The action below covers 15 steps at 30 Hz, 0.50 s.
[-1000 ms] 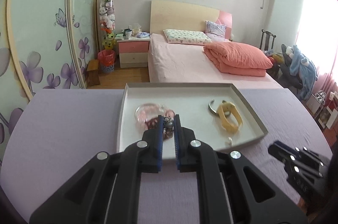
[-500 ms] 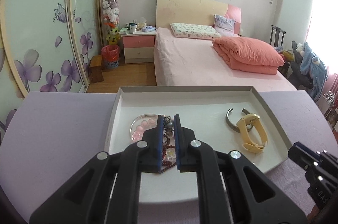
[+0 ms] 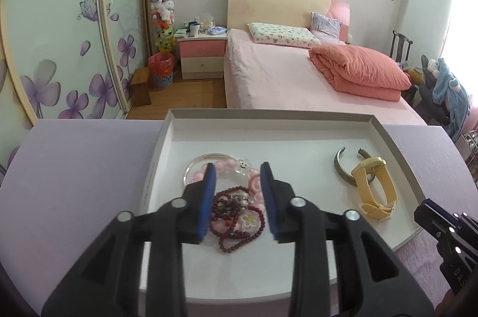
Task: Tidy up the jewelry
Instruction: 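Carry the brooch and earring into the tray and open both tools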
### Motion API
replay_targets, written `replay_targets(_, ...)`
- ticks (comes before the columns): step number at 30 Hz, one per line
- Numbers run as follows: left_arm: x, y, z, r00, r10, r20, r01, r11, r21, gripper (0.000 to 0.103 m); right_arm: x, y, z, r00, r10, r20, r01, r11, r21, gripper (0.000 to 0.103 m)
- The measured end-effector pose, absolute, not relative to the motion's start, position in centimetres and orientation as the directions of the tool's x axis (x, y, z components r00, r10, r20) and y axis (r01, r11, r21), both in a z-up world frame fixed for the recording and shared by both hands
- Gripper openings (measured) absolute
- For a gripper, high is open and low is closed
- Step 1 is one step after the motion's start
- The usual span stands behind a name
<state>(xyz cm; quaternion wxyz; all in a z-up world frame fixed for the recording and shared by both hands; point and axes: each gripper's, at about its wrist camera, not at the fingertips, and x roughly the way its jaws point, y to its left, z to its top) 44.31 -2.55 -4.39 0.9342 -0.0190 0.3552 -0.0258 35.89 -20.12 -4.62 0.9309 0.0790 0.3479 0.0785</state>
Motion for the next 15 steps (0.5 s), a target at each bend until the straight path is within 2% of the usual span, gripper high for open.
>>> replay_targets(2, 43.9, -2.1, -4.0, 0.752, -0.058, -0.657, 0.028, 0.998, -0.056, 0.037, 36.2, -19.9, -4.6, 0.745, 0.197, -0.637, -0.090, 0.977, 0.196, 0.014)
replay_targets(10, 41.3, 0.3, -2.3, 0.791, -0.032, -0.611, -0.004, 0.998, -0.058, 0.060, 38.3, -18.9, -4.2, 0.741, 0.195, -0.642, -0.098, 0.978, 0.184, 0.014)
replay_targets(15, 40.8, 1.3, -1.9, 0.795, -0.029, -0.606, -0.018, 0.997, -0.071, 0.064, 40.2, -18.0, -4.6, 0.721, 0.194, -0.666, -0.106, 0.980, 0.170, 0.014)
